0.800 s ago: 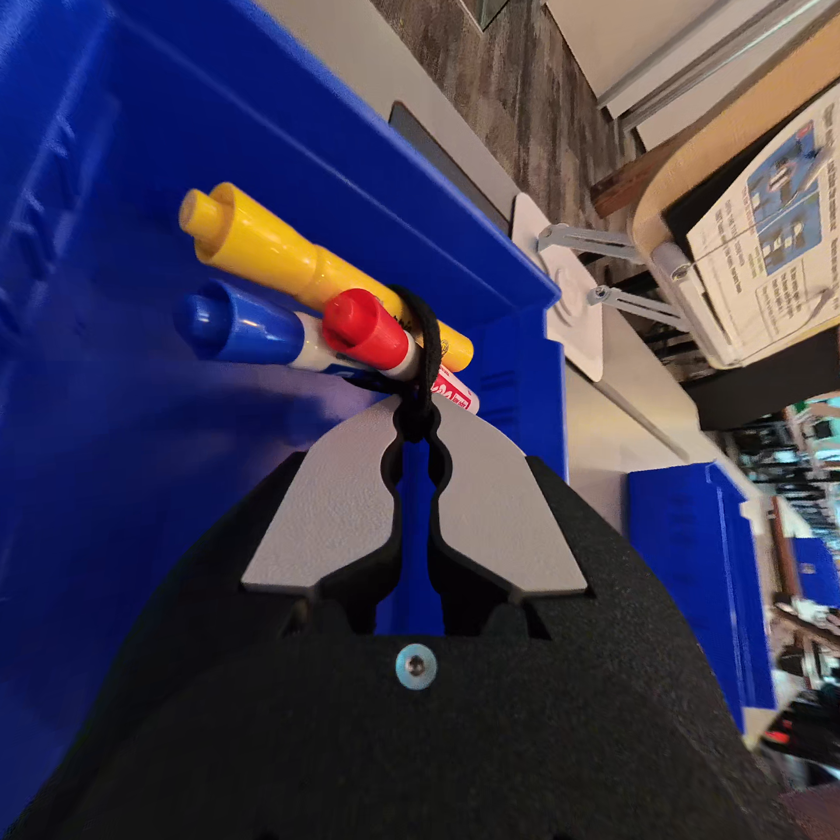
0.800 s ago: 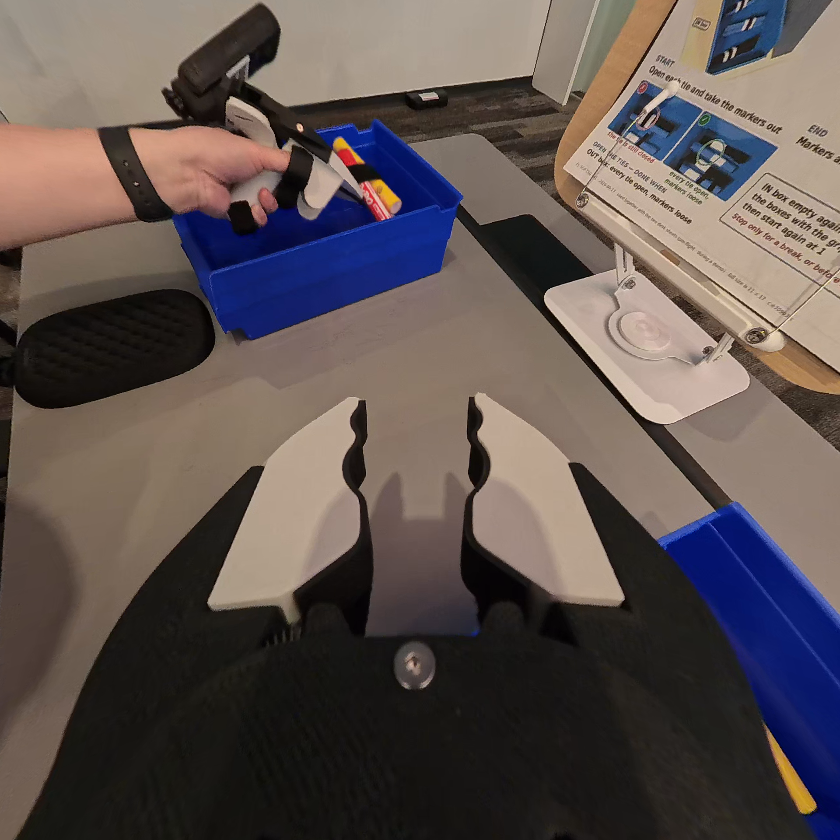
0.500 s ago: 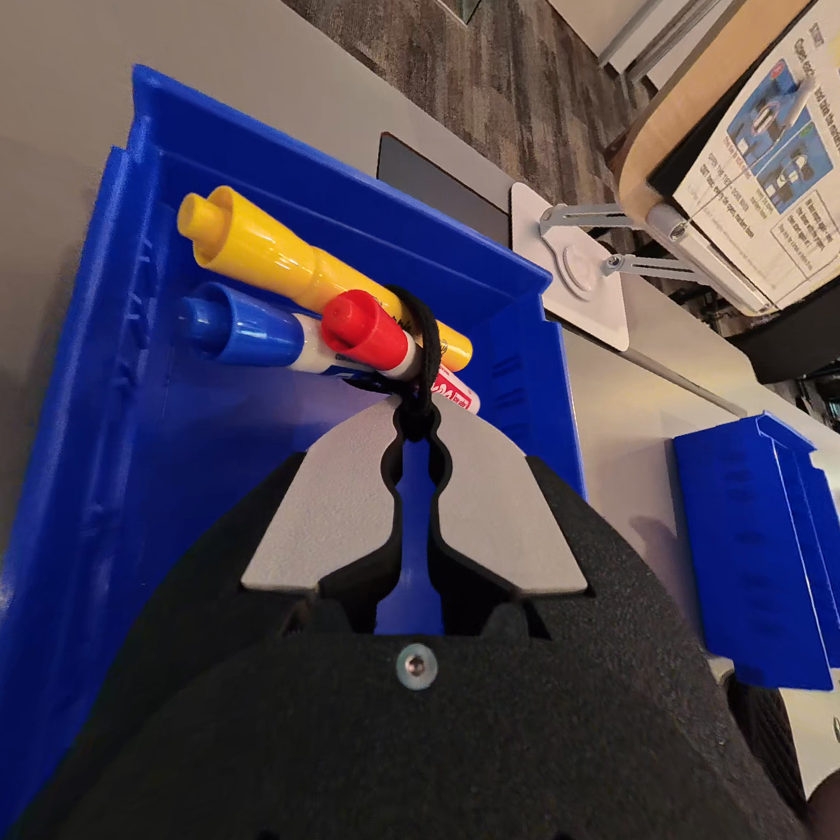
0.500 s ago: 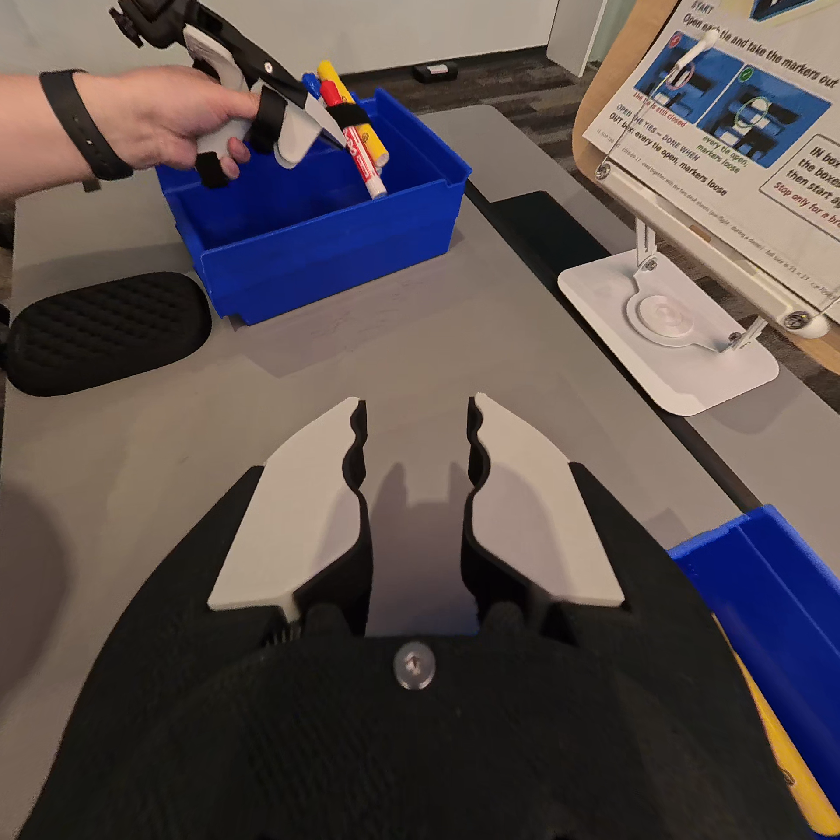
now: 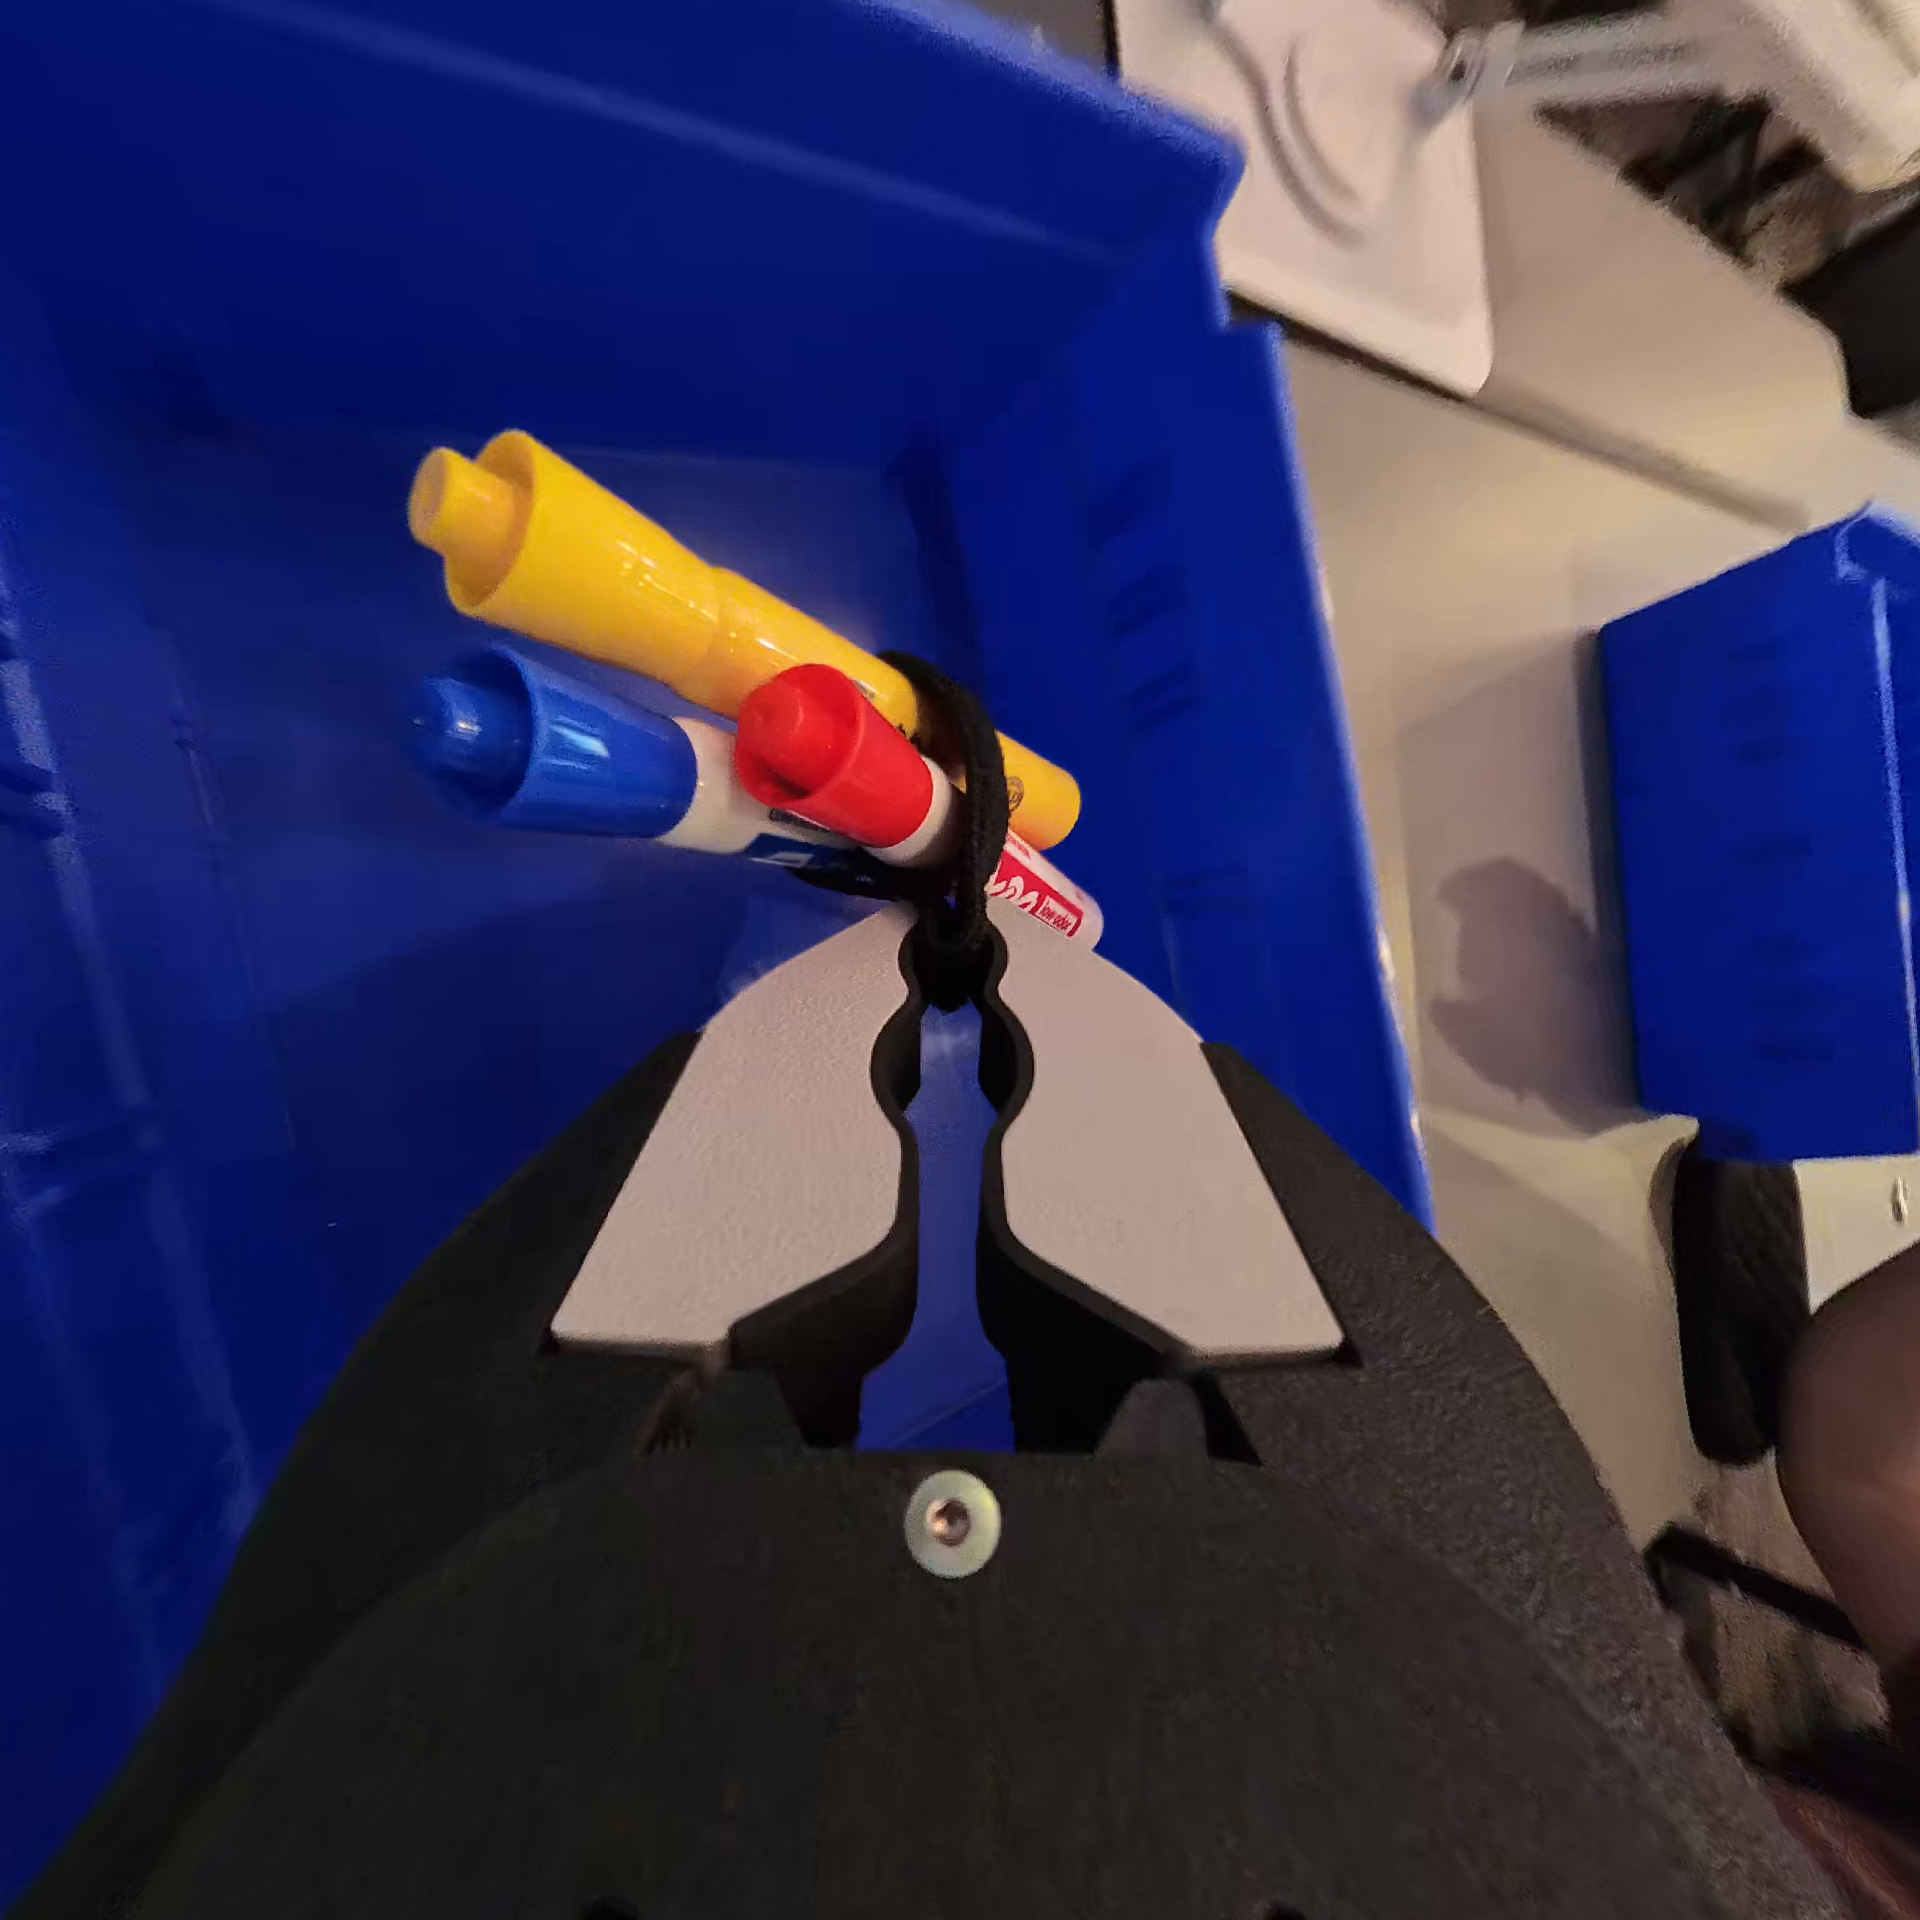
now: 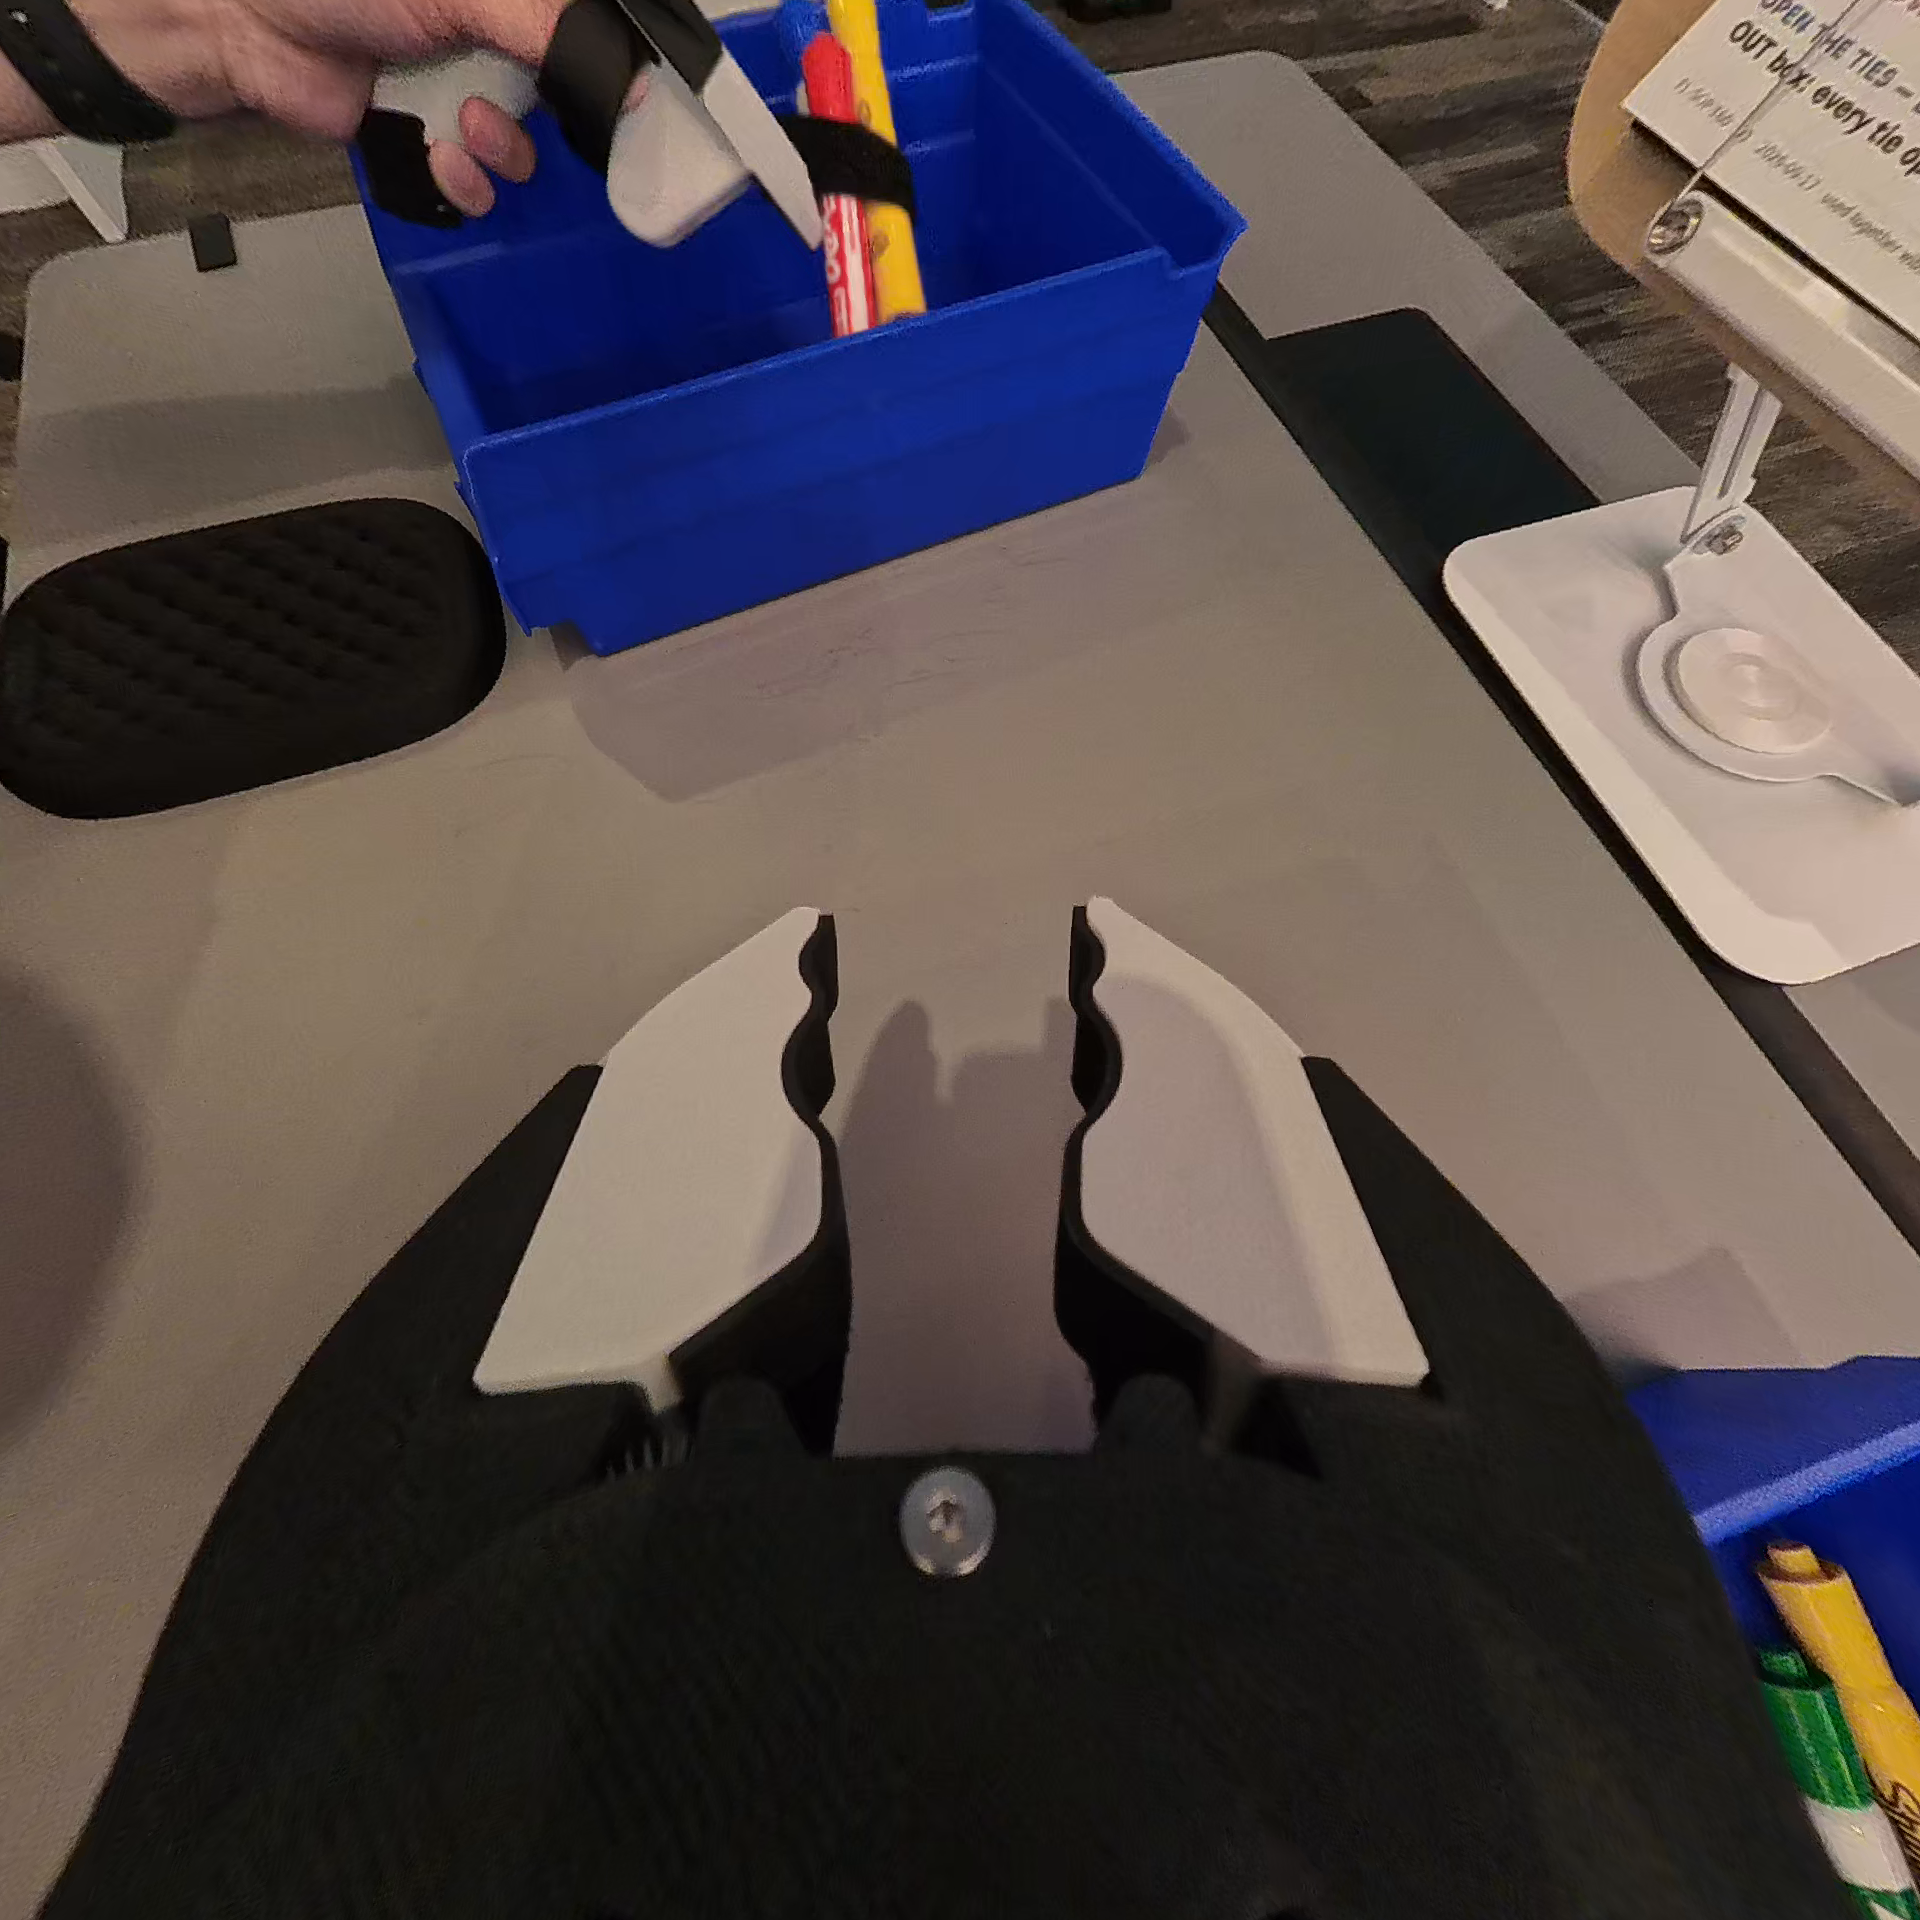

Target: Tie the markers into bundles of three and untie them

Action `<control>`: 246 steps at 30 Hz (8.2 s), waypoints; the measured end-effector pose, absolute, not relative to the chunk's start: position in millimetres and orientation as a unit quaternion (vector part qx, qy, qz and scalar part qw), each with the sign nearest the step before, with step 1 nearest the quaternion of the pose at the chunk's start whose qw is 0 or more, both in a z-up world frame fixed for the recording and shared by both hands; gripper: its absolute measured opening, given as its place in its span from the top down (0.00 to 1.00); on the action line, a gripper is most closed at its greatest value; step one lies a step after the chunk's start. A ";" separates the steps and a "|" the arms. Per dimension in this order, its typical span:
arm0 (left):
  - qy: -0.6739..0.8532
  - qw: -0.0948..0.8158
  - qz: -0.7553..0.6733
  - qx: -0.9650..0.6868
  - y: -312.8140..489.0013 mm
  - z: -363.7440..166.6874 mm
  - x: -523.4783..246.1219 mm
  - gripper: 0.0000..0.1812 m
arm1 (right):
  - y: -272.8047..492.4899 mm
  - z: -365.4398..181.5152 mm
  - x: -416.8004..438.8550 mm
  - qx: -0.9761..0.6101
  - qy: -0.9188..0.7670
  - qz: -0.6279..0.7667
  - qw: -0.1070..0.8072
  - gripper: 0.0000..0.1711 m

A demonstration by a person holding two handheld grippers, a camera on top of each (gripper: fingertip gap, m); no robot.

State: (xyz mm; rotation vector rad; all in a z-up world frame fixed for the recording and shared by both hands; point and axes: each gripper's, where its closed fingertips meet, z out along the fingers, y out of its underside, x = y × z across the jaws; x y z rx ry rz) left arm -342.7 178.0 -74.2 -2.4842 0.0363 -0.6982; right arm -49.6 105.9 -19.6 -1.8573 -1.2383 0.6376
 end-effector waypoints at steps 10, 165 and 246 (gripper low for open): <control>-0.009 0.109 -0.255 -0.961 169.0 -114.6 -344.1 0.88 | 107.3 -24.3 -46.7 -0.738 -0.490 0.247 0.393 0.74; 0.281 0.166 0.145 -0.934 117.7 -116.4 -387.8 0.71 | 114.3 -10.9 -17.0 -0.737 -0.495 0.218 0.405 0.75; -0.093 0.107 -0.003 -0.990 174.8 -124.2 -372.5 0.52 | 109.4 -5.3 -10.8 -0.733 -0.501 0.230 0.400 0.75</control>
